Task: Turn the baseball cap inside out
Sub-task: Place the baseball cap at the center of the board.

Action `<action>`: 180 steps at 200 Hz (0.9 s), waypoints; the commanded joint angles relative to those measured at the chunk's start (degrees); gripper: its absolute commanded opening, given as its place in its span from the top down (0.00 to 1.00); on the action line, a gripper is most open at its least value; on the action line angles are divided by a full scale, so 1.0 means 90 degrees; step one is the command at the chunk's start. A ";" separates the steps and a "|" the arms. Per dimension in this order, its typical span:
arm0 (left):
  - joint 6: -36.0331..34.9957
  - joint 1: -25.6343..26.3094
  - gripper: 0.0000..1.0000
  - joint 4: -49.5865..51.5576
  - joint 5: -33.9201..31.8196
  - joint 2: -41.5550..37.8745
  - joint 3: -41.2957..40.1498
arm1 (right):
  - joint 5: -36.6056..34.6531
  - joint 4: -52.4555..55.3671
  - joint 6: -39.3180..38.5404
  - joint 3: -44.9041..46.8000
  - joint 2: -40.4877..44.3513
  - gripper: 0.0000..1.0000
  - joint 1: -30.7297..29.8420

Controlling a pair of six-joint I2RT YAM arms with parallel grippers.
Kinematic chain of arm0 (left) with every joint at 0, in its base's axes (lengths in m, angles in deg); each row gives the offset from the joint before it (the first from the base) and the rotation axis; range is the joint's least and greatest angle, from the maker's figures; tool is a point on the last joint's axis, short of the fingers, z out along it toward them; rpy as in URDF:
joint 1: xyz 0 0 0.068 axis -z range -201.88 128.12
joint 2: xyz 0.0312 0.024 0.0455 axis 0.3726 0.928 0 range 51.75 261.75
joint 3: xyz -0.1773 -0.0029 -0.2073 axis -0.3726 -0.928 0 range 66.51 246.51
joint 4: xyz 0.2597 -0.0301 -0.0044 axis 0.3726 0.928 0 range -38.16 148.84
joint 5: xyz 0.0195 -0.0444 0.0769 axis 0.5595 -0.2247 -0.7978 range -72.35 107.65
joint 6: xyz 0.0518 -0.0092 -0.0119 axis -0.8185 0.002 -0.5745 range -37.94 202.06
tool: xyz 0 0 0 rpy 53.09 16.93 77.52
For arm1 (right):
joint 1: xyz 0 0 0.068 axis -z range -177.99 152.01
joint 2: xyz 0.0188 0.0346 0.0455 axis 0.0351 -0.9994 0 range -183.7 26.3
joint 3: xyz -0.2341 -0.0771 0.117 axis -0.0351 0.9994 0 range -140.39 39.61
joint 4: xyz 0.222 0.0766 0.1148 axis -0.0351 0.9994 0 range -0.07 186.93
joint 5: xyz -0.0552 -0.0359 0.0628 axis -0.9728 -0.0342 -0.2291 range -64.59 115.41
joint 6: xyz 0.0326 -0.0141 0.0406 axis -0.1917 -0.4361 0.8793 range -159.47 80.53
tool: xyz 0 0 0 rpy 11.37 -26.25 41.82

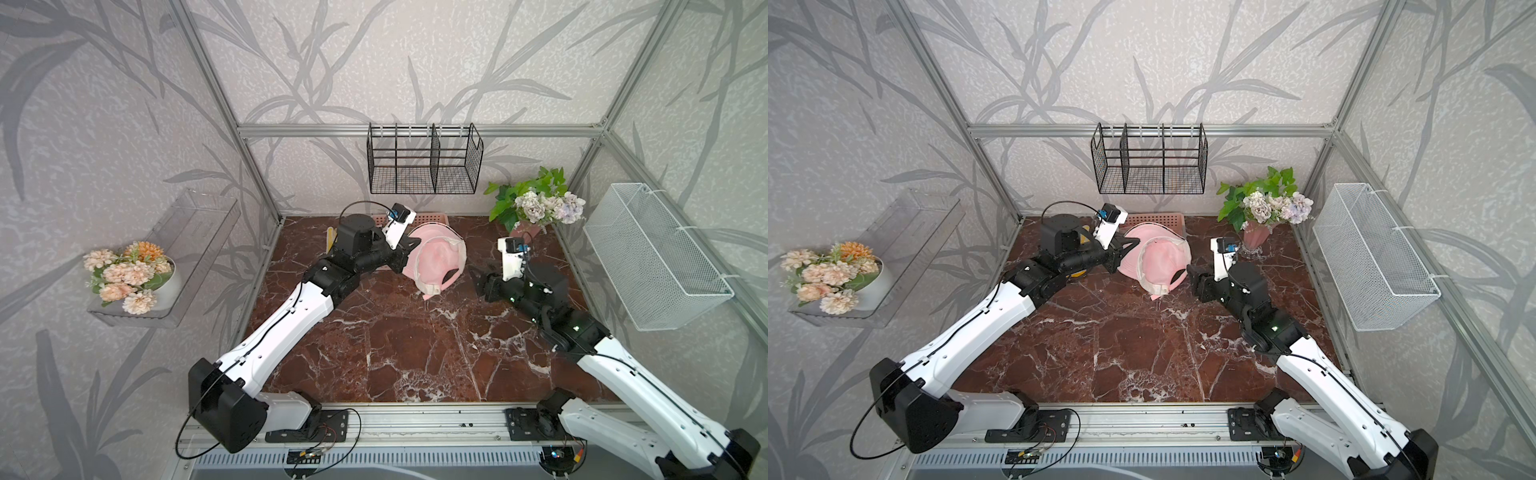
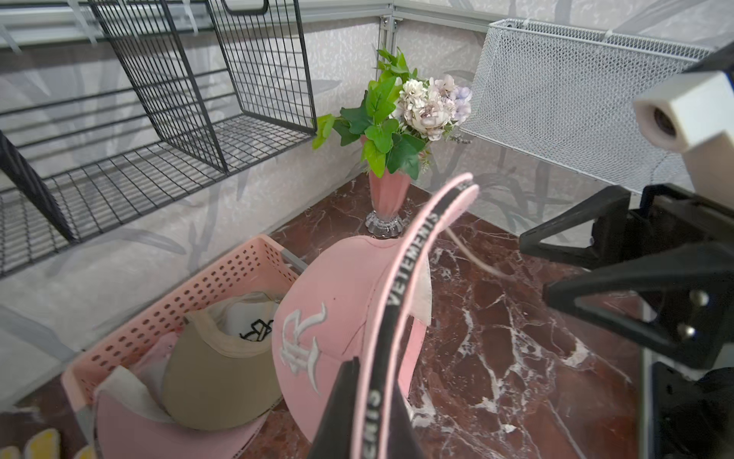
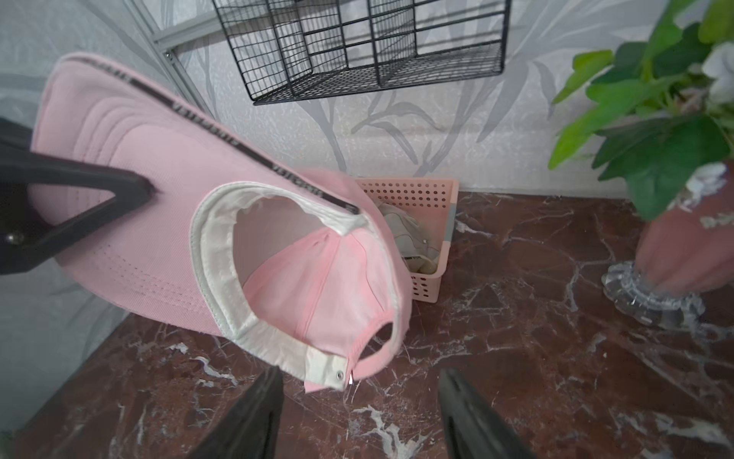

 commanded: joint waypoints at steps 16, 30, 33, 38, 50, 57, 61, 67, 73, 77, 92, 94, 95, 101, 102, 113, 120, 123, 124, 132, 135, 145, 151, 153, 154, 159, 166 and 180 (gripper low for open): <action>-0.2745 0.0538 1.00 -0.0737 -0.0460 -0.0717 -0.0668 | 0.1227 0.0701 0.2528 -0.0229 0.0126 0.41 0.0477; -0.3386 0.0775 1.00 -0.1254 -0.0711 -0.0980 -0.1212 | 0.1337 0.0560 0.3056 -0.0232 0.0067 0.42 0.0485; -0.3537 0.0814 1.00 -0.1372 -0.0728 -0.1030 -0.1342 | 0.1359 0.0506 0.3163 -0.0221 0.0053 0.42 0.0486; -0.3792 0.0878 1.00 -0.1562 -0.0765 -0.1102 -0.1543 | 0.1401 0.0411 0.3334 -0.0202 0.0016 0.43 0.0490; -0.4247 0.1049 1.00 -0.2021 -0.0925 -0.1249 -0.1985 | 0.1495 0.0108 0.3764 -0.0101 -0.0085 0.44 0.0482; -0.4353 0.1141 1.00 -0.2292 -0.1052 -0.1297 -0.2191 | 0.1588 -0.0139 0.3934 0.0000 -0.0158 0.46 0.0483; -0.4393 0.1174 1.00 -0.2410 -0.1114 -0.1316 -0.2273 | 0.1638 -0.0261 0.4021 0.0044 -0.0190 0.46 0.0487; -0.4416 0.1220 1.00 -0.2515 -0.1179 -0.1324 -0.2353 | 0.1662 -0.0411 0.4164 0.0090 -0.0245 0.46 0.0483; -0.4451 0.1252 1.00 -0.2556 -0.1219 -0.1325 -0.2398 | 0.1661 -0.0523 0.4261 0.0143 -0.0289 0.47 0.0483; -0.4479 0.1270 1.00 -0.2572 -0.1243 -0.1316 -0.2419 | 0.1648 -0.0576 0.4325 0.0178 -0.0308 0.47 0.0487; -0.4552 0.1345 1.00 -0.2636 -0.1381 -0.1290 -0.2482 | 0.1637 -0.0761 0.4489 0.0296 -0.0377 0.48 0.0483; -0.4554 0.1350 1.00 -0.2652 -0.1401 -0.1286 -0.2490 | 0.1644 -0.0770 0.4501 0.0306 -0.0386 0.48 0.0487; -0.4554 0.1358 1.00 -0.2660 -0.1407 -0.1282 -0.2492 | 0.1650 -0.0781 0.4507 0.0307 -0.0394 0.48 0.0485; -0.4564 0.1388 1.00 -0.2694 -0.1466 -0.1278 -0.2510 | 0.1665 -0.0809 0.4529 0.0327 -0.0416 0.48 0.0487; -0.4569 0.1391 1.00 -0.2705 -0.1470 -0.1278 -0.2511 | 0.1666 -0.0811 0.4530 0.0327 -0.0419 0.48 0.0490; -0.4564 0.1428 1.00 -0.2798 -0.1547 -0.1268 -0.2543 | 0.1666 -0.0798 0.4522 0.0328 -0.0459 0.48 0.0485; -0.4575 0.1457 1.00 -0.2850 -0.1568 -0.1272 -0.2563 | 0.1652 -0.0793 0.4535 0.0347 -0.0487 0.48 0.0483; -0.4582 0.1462 1.00 -0.2876 -0.1570 -0.1269 -0.2572 | 0.1642 -0.0796 0.4548 0.0348 -0.0497 0.48 0.0483; -0.4583 0.1462 1.00 -0.2889 -0.1575 -0.1273 -0.2581 | 0.1639 -0.0794 0.4545 0.0343 -0.0499 0.48 0.0483; -0.4593 0.1500 1.00 -0.2965 -0.1598 -0.1275 -0.2610 | 0.1637 -0.0821 0.4555 0.0365 -0.0519 0.48 0.0483; -0.4599 0.1509 1.00 -0.2983 -0.1599 -0.1271 -0.2619 | 0.1637 -0.0844 0.4569 0.0376 -0.0528 0.48 0.0485; -0.4622 0.1540 1.00 -0.2981 -0.1565 -0.1279 -0.2627 | 0.1611 -0.0903 0.4604 0.0396 -0.0558 0.47 0.0482; -0.4647 0.1566 1.00 -0.2978 -0.1531 -0.1278 -0.2642 | 0.1581 -0.0945 0.4626 0.0400 -0.0576 0.47 0.0486; -0.4651 0.1569 1.00 -0.2980 -0.1517 -0.1280 -0.2650 | 0.1579 -0.0967 0.4628 0.0405 -0.0578 0.47 0.0488; -0.4652 0.1575 1.00 -0.2985 -0.1509 -0.1284 -0.2655 | 0.1578 -0.0978 0.4629 0.0406 -0.0583 0.48 0.0485; -0.4652 0.1590 1.00 -0.3007 -0.1498 -0.1278 -0.2663 | 0.1578 -0.1013 0.4629 0.0407 -0.0604 0.47 0.0482; -0.4652 0.1617 1.00 -0.3002 -0.1487 -0.1275 -0.2685 | 0.1583 -0.1036 0.4629 0.0375 -0.0642 0.47 0.0488; -0.4633 0.1653 1.00 -0.3052 -0.1483 -0.1254 -0.2722 | 0.1630 -0.1084 0.4630 0.0333 -0.0737 0.47 0.0485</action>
